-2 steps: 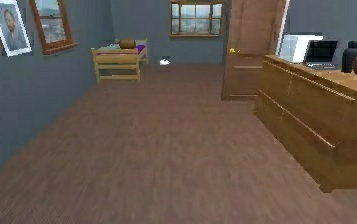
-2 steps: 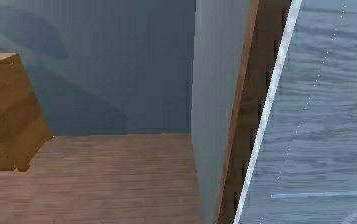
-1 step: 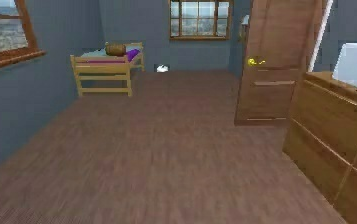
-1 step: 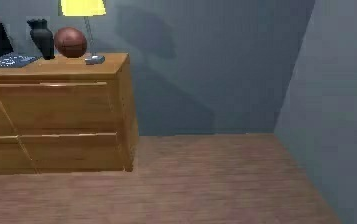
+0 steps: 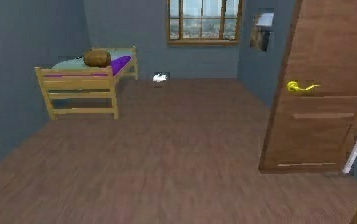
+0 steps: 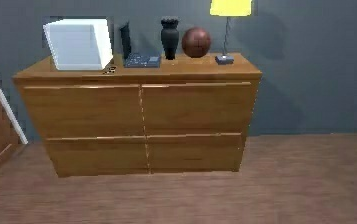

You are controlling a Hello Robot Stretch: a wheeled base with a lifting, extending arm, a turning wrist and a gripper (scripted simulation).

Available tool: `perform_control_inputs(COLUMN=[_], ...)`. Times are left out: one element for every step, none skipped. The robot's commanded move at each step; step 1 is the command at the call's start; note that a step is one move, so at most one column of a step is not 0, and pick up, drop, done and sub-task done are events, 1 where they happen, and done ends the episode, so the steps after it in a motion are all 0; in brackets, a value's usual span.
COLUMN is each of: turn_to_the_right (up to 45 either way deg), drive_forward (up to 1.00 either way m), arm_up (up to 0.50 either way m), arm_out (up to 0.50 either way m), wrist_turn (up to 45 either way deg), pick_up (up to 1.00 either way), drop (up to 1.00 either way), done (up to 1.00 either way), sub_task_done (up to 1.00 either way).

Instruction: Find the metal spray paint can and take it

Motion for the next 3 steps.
perform_control_inputs(turn_to_the_right=[-3.0, 0.0, 0.0], drive_forward=[0.00, 1.00, 1.00], arm_up=[0.00, 0.00, 0.00], arm_out=[0.00, 0.00, 0.00], wrist_turn=[0.0, 0.0, 0.0], pick_up=[0.00, 0.00, 0.00], drop=[0.00, 0.00, 0.00], done=[0.00, 0.00, 0.00], sub_task_done=[0.00, 0.00, 0.00])
